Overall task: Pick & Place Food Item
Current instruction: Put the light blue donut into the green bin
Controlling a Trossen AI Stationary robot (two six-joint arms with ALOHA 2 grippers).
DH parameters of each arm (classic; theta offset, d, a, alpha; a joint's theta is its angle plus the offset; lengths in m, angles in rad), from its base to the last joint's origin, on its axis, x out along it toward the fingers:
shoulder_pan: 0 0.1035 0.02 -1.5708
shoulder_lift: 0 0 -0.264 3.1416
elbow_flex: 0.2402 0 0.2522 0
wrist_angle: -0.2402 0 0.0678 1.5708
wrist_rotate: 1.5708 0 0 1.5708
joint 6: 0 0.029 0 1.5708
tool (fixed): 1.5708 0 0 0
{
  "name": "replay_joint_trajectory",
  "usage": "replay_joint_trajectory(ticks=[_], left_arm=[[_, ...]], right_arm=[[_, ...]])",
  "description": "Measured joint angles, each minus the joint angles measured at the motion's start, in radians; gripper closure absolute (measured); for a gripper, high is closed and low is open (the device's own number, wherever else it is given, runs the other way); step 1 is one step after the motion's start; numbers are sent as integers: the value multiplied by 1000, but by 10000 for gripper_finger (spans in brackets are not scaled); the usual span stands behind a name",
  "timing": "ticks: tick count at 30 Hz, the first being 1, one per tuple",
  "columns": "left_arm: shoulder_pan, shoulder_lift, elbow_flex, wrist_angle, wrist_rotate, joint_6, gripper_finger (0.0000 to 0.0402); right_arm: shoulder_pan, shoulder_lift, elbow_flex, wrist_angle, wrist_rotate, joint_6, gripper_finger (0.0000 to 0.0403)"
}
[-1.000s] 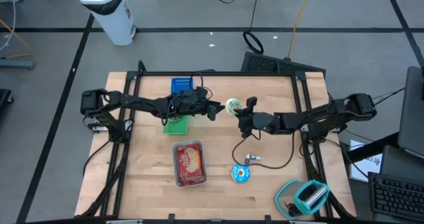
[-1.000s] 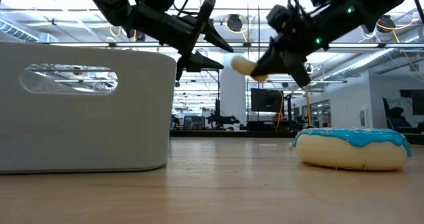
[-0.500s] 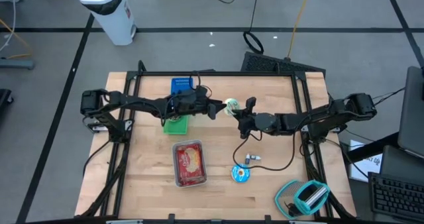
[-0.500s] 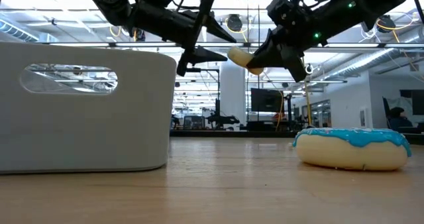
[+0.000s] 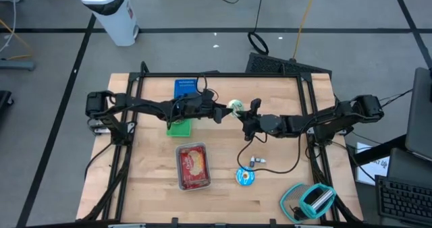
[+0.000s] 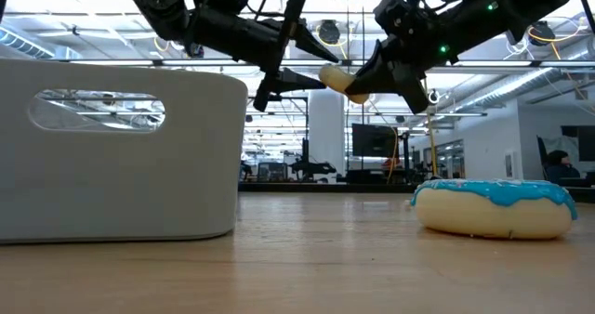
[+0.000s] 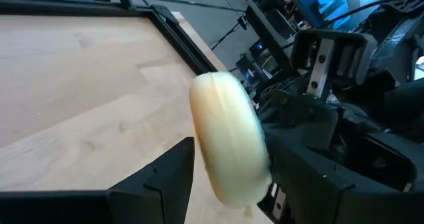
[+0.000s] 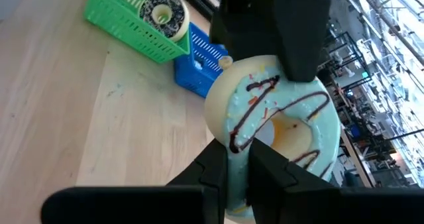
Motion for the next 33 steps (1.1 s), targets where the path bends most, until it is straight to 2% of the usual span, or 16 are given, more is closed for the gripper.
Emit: replay_joint_trajectory(ticks=[12,15,22,26,29,33], left_arm=[[36,17,21,8,56,19,199],[38,17,21,11,70,16,229],[38,17,21,16,79,33,333],[38,17,21,16,79,100,379],[46,11,21,13,81,150,392],[62,6,21,-5,86,180,381]], right_arm=[[0,0,0,-9,0,3,371],[0,0,0,-9,0,3,371],[0,0,0,-8,-3,6,363],[0,0,0,-6,-3,60,353],[-1,0,0,-2,3,201,344],[-16,-13,1,-36,-8,341,316]])
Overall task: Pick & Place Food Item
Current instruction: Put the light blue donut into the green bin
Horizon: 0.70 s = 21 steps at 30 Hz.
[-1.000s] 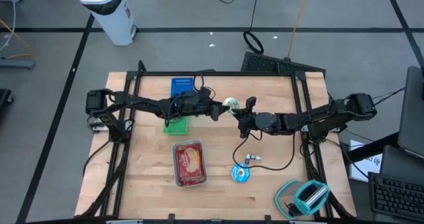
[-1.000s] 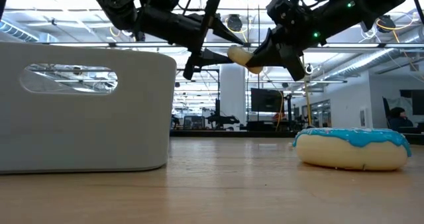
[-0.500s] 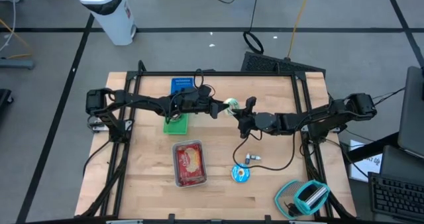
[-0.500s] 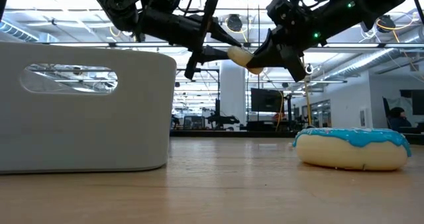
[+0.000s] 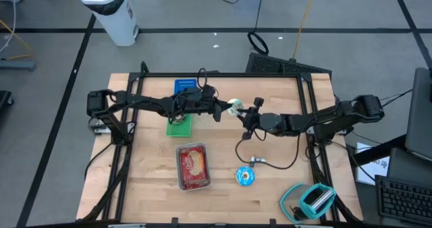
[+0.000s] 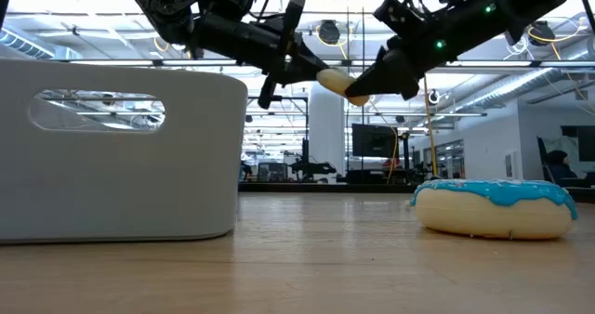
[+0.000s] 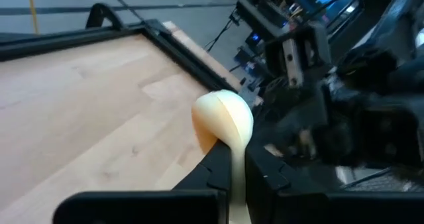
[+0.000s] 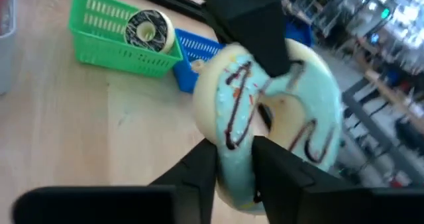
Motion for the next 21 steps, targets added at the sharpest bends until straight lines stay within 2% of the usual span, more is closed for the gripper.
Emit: replay_joint_trajectory(ticks=[6,12,17,19,21], left_arm=[[34,-32,-2,-87,2,27,395],[59,-119,-2,-241,4,79,380],[56,-230,0,-432,100,156,393],[48,-283,-3,-554,136,176,395],[33,-327,-2,-637,127,199,391]], right_arm=[[-5,-58,-3,-112,-14,129,239],[-4,-155,-1,-220,-18,170,176],[-9,-225,-1,-327,-17,206,155],[-11,-239,-1,-358,-17,222,154],[-20,-251,-5,-394,-17,229,156]])
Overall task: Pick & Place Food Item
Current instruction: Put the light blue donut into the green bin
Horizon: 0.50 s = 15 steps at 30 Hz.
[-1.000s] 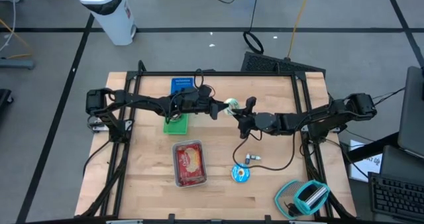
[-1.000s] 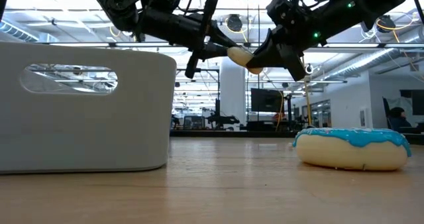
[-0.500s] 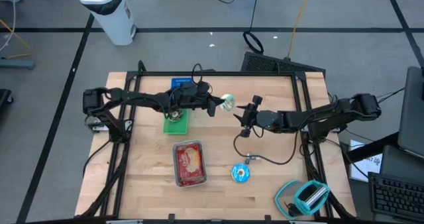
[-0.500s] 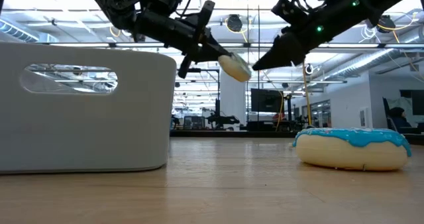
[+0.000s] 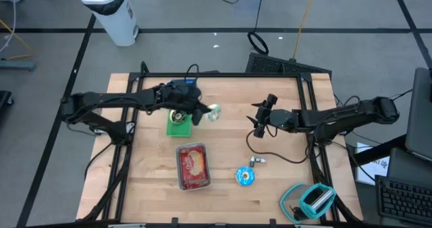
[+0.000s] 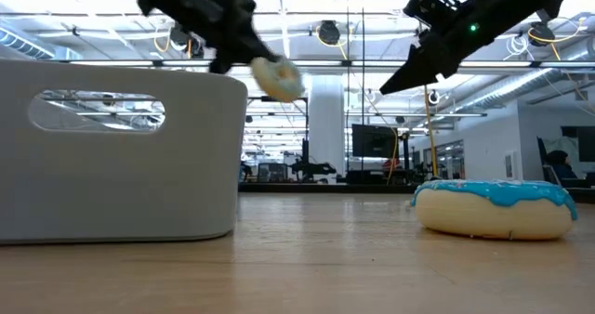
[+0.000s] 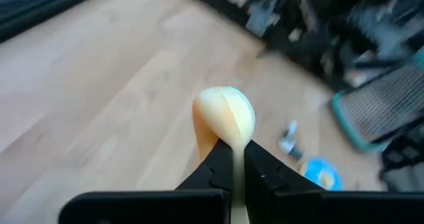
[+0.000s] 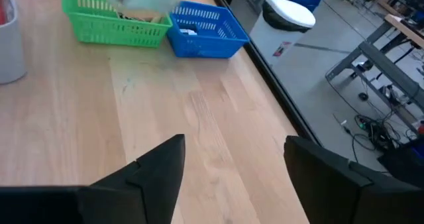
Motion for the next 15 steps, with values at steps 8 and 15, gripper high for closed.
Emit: replay_joint_trajectory(ticks=[8,15], left_arm=[[-47,-186,-35,-248,-67,35,393],[-2,-330,-197,-306,-117,5,396]], right_arm=[[-31,-15,-102,107,-4,19,164],[-31,-17,-150,209,-29,-32,164]])
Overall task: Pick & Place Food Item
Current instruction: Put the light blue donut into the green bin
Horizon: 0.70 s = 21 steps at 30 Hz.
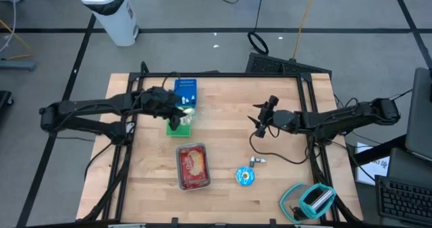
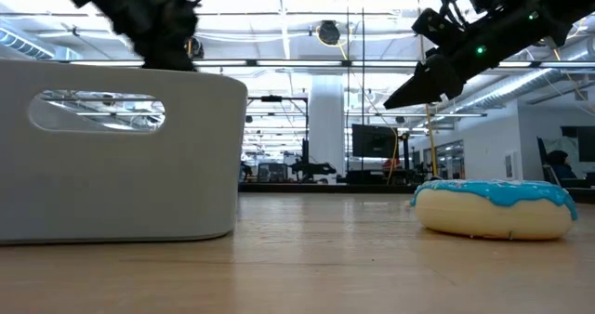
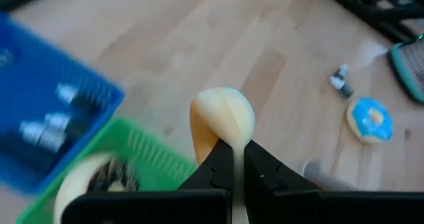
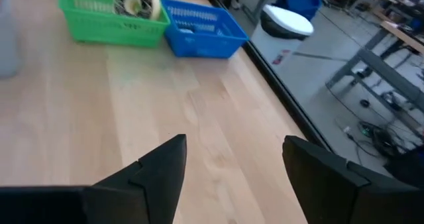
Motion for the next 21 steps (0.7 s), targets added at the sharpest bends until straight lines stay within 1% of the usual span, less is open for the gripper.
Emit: replay_joint_trajectory(ticks=[4,6,9,14,18,21], left_arm=[[34,-81,-105,38,48,51,388],[49,-110,-152,86,69,71,388],[77,-143,-207,118,70,83,396],[116,-151,-266,144,70,71,386],[136,-151,-299,156,70,85,395],[147,-151,-318,161,71,85,392]], right_arm=[[0,0,0,27,-57,-6,168],[0,0,0,32,-80,-7,170],[0,0,0,36,-80,-9,172],[0,0,0,37,-81,-10,173],[0,0,0,37,-80,-14,177],[0,0,0,37,-80,-13,177]])
